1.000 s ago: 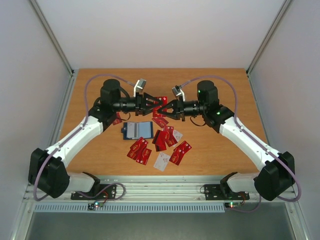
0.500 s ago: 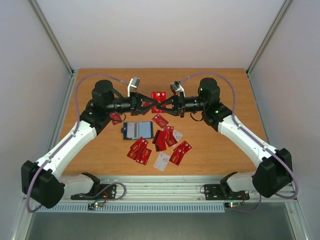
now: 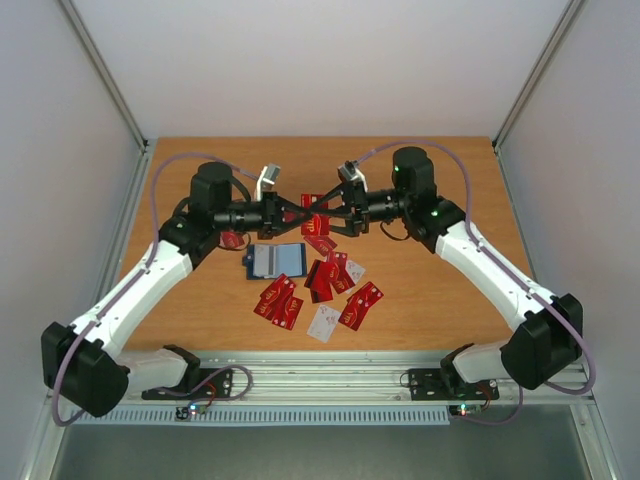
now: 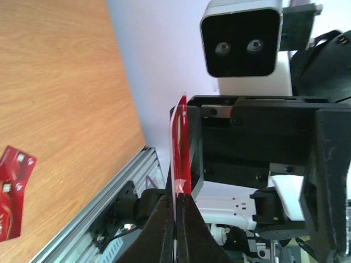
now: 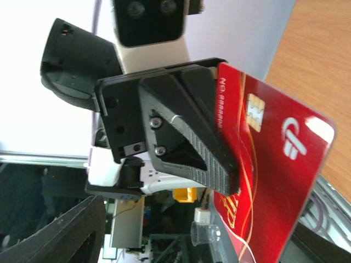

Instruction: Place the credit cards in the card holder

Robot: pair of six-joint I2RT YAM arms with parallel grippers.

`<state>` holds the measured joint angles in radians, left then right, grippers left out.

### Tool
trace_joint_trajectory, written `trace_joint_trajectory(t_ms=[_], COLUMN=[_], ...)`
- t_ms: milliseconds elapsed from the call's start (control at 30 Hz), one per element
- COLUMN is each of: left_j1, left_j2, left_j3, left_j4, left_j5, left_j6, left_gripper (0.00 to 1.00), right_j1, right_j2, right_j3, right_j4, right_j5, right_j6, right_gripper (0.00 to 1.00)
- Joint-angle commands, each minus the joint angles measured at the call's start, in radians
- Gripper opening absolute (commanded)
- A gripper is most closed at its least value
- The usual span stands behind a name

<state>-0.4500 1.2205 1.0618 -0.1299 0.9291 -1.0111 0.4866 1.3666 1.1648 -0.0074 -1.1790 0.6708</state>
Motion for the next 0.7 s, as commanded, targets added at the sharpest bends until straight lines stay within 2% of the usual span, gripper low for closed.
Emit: trace_joint_trajectory(t_ms=[0, 133, 333, 467, 567, 667], left_j1=[0.034, 0.123, 0.252, 0.286, 0.302, 0.306], left_j2=[-0.021, -0.017, 0.082, 0.173, 0.27, 0.367], left_j3=[0.051, 0.008, -0.043, -0.073, -0.077, -0.067], left_j4=[-0.357, -0.521, -0.705, -0.669, -0.638, -0.622], left_j5=[-0.059, -0.068, -0.028, -0.006, -0.008, -0.022], left_j6=[0.263, 0.42, 0.695, 0.811, 0.849, 0.875], left_gripper=[0.0, 0.0, 0.0, 0.0, 0.0, 0.0], right_j1=[0.001, 0.0, 0.001, 0.007, 0.007, 0.008], right_j2=[0.031, 0.101, 0.209, 0.296, 0.355, 0.396], right_j3=[0.134, 0.154, 0.147, 0.194, 0.238, 0.249], right_j4=[-0.496, -0.65, -0.7, -0.751, -0.807, -0.796], right_j5=[0.099, 0.224, 0.296, 0.298, 0.332, 0.365], right_j6=[-0.359, -0.484, -0.564, -0.624, -0.655, -0.645], right_gripper=[0.71, 0.7, 0.66, 0.62, 0.6, 0.56])
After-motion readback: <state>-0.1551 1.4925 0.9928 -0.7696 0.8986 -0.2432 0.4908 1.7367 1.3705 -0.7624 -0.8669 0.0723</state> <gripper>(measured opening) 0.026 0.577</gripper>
